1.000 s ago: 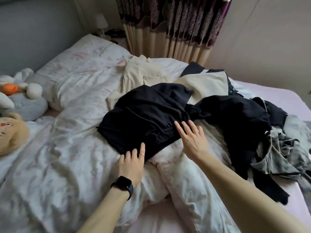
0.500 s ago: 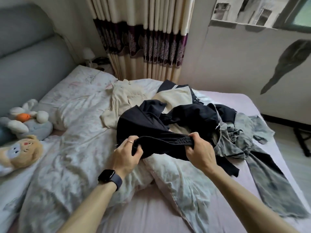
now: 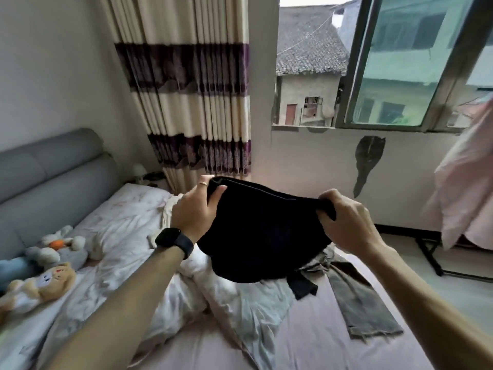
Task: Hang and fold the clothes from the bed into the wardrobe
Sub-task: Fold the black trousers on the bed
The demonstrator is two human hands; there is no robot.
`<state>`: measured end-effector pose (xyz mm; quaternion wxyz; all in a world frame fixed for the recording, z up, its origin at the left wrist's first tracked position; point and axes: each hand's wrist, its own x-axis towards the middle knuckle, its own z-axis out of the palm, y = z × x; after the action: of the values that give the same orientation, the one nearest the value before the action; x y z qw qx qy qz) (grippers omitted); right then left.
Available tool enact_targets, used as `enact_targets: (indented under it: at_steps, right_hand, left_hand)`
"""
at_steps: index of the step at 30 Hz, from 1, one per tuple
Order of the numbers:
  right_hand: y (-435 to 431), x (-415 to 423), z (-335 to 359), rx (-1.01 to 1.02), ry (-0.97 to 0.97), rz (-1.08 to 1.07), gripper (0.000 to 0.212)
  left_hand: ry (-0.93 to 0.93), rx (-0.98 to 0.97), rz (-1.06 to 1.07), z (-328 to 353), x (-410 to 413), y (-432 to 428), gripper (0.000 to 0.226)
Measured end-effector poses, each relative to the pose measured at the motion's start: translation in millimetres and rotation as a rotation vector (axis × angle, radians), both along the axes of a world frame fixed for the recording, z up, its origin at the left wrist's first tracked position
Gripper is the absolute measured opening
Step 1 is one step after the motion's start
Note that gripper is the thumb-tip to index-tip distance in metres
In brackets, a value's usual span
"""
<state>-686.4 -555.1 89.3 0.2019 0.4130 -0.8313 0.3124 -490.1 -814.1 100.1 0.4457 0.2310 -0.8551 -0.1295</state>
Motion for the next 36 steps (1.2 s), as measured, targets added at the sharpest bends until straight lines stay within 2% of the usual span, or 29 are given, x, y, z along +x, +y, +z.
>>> enact_targets:
  at_steps: [4, 10, 13, 15, 19, 22, 24, 27, 31, 36]
  right_hand:
    - [32, 4, 60, -0.25, 0.0, -0.001, 0.023]
    - [63, 13, 156, -0.557, -0.154, -0.078, 0.031]
    - [71, 20, 193, -0.705, -0.288, -0.105, 0.045]
    - [76, 20, 210, -0.706, -0.363, -0.123, 0.055]
    - [81, 24, 227, -0.613, -0.359, -0.189, 0.051]
    - [76, 41, 224, -0.581, -0.305, -0.236, 0.043]
    - [71, 55, 217, -0.572, -0.312, -0.228, 0.039]
    - [65, 75, 203, -0.56, -0.396, -0.146, 0.039]
    - [57, 100, 188, -0.54, -0.449, 0.009, 0.044]
    - [62, 110, 167, -0.582, -0.469, 0.132, 0.044]
  left_hand:
    - [0.051, 0.008, 0.098, 67, -1, 40, 0.06]
    - [0.138, -0.02, 0.126, 166, 6, 79, 0.07]
    - [0.193, 0.049, 0.145, 200, 5, 89, 0.061]
    - [0.218, 0.091, 0.119, 217, 8, 96, 0.051]
    - [0.204, 0.207, 0.022, 230, 15, 106, 0.042]
    - [0.135, 0.413, 0.009, 224, 19, 117, 0.049]
    - [0.163, 0.616, -0.081, 211, 17, 127, 0.047]
    - [0.219, 0.889, -0.299, 194, 11, 146, 0.048]
    - [0.221, 1.154, -0.636, 178, 5, 178, 0.035]
    - [0.26, 1.207, -0.772, 161, 1, 193, 0.037]
